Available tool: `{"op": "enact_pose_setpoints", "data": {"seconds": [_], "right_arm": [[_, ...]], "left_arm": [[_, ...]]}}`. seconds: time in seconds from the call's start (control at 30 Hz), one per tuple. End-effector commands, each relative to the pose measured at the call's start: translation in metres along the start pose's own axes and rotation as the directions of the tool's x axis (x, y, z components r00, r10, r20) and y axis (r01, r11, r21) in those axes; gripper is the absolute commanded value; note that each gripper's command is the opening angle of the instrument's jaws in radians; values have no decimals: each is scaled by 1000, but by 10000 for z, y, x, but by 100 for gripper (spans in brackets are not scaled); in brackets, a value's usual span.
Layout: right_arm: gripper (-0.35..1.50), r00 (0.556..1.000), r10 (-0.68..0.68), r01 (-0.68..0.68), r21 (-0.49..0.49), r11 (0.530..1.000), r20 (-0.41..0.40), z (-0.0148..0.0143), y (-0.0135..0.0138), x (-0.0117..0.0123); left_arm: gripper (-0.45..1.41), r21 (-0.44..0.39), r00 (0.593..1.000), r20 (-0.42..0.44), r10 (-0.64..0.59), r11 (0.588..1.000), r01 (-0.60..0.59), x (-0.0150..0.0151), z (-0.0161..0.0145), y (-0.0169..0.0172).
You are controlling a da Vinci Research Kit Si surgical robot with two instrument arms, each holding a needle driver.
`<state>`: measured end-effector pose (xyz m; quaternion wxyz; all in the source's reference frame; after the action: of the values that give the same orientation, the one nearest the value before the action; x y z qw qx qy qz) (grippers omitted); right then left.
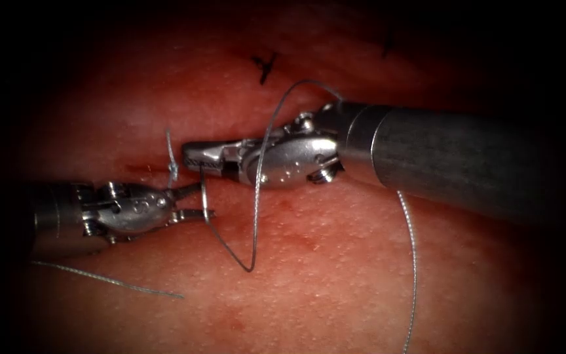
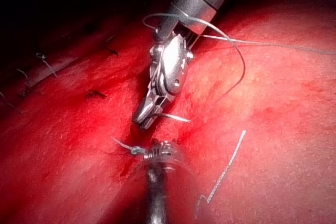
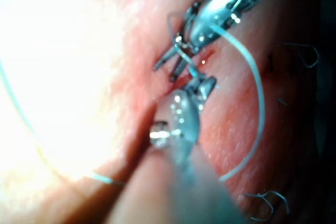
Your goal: Wound Closure
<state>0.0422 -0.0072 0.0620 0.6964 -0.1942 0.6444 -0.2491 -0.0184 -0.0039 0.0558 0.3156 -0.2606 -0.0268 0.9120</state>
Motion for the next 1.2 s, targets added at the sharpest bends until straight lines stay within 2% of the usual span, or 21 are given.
{"op": "enact_pose_setpoints", "data": {"seconds": [0.03,0.23,0.5,0.73,0.87,1.03,1.2], "right_arm": [[-35,1000,1,-1,7,1000,0,9,0,-7],[-35,1000,10,-10,26,1000,15,3,-13,-14],[-35,999,30,-31,15,999,37,-2,-10,-18],[-35,987,154,-152,-39,988,42,-1,11,-24],[-35,949,314,-312,-72,947,28,1,36,-32],[-35,940,340,-337,-76,938,32,7,40,-34],[-35,929,368,-365,-77,928,29,7,41,-35]], "left_arm": [[19,0,1000,-3,0,1000,0,4,8,0],[20,-2,1000,-3,0,1000,0,4,6,-1],[20,-1,1000,-1,-2,1000,2,5,5,-1],[19,3,1000,-1,-6,1000,6,8,10,2],[19,4,1000,17,-1,1000,1,5,22,8],[19,-11,999,38,-9,1000,9,-1,26,13],[17,-43,993,118,-11,999,16,-19,26,21]]}}
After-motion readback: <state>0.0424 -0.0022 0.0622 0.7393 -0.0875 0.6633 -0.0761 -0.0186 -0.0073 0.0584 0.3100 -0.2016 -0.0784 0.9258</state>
